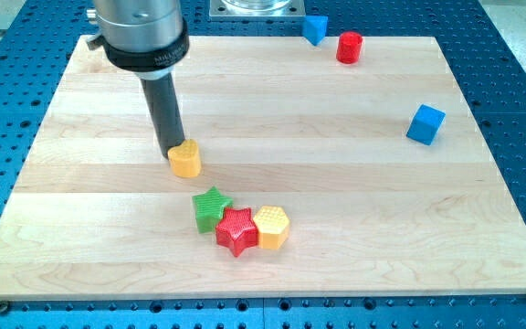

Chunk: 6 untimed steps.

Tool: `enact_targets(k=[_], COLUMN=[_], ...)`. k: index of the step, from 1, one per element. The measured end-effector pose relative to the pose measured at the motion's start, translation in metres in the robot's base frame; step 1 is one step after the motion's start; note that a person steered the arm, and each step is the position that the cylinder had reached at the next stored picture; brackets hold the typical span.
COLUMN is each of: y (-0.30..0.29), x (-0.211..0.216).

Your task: Place the cube at the top left of the heart

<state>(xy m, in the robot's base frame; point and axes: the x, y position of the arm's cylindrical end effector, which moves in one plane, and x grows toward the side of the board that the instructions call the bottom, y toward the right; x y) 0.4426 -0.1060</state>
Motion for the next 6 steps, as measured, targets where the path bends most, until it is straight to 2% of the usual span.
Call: enact_targets(k=[1,3,4,5,6], y=[0.002,0.043,0.081,0.171,0.294], x=[-0.017,0.04,0.046,0.039,0.014])
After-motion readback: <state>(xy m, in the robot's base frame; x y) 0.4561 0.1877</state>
